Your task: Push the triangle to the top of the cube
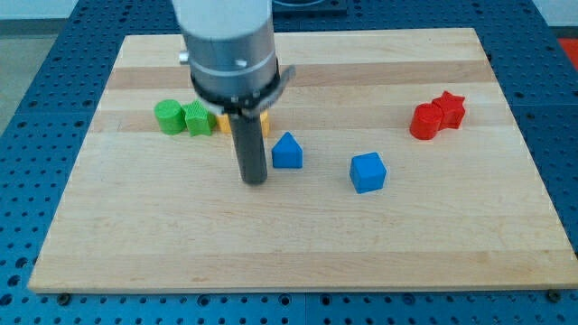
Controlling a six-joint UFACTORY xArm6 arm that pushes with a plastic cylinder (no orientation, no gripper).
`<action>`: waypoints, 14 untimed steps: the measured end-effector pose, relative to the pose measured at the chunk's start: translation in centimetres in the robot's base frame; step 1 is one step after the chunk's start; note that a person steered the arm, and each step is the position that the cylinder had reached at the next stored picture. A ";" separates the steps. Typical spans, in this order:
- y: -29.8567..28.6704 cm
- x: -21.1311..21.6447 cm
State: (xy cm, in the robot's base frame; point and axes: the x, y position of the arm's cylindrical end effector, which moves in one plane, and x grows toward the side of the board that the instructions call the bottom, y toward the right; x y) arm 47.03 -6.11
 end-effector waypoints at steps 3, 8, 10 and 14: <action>3.0 -0.6; 9.2 -0.7; 8.5 -2.1; 6.6 -3.3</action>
State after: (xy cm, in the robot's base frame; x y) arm 43.71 0.49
